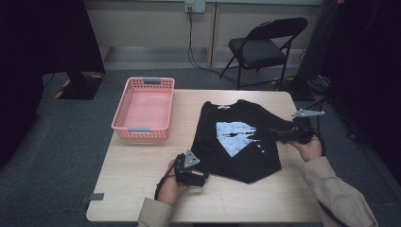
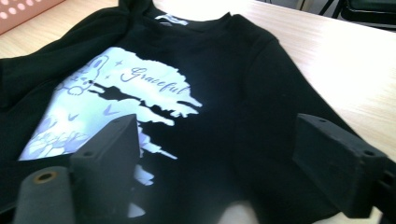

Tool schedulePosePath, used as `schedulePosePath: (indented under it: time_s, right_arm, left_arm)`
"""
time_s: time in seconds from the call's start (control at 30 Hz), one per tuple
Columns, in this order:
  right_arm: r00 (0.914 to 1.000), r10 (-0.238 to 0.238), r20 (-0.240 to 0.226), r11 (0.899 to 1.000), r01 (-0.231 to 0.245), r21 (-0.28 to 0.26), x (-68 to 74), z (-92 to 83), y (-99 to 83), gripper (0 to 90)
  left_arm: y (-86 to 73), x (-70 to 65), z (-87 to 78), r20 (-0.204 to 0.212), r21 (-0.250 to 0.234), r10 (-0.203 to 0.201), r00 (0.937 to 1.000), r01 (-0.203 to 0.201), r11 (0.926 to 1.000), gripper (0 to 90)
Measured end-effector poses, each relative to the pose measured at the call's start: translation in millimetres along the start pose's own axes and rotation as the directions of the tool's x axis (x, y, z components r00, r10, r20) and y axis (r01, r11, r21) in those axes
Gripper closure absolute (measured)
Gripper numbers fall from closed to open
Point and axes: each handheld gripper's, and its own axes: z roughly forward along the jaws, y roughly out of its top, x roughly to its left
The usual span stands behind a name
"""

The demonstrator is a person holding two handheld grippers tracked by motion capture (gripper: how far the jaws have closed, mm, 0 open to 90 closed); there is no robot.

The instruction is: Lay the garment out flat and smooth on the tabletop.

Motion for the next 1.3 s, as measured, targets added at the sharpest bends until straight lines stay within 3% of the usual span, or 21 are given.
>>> schedulePosePath:
  time_s: [0.27,0.67,0.97,1.13,1.3]
  right_arm:
    - [0.9991,-0.043,-0.005,0.999,0.043,0.012,17.1,-4.1,-8.6,11.3]
    - [0.9920,-0.113,-0.057,0.992,0.115,0.042,46.9,-7.9,-34.6,11.3]
    - [0.9884,-0.128,-0.081,0.988,0.134,0.071,65.6,-10.7,-51.9,11.3]
    - [0.9838,-0.163,-0.074,0.980,0.171,0.105,77.0,-9.1,-65.6,11.3]
    - [0.9825,-0.165,-0.086,0.975,0.176,0.138,88.5,-10.2,-81.8,11.2]
  left_arm:
    - [0.0,0.0,0.0,0.000,0.000,0.000,1.0000,0.000,1.0000,11.8]
    - [0.0,0.0,0.0,0.000,0.001,0.000,1.0000,0.000,1.0000,11.8]
    - [0.5,0.1,0.8,0.006,0.001,-0.001,1.0000,0.001,1.0000,11.0]
    - [2.1,0.0,3.3,0.014,0.007,0.001,0.9999,-0.001,1.0000,8.9]
    - [2.4,-0.1,3.7,0.015,0.009,0.003,0.9999,-0.003,1.0000,7.6]
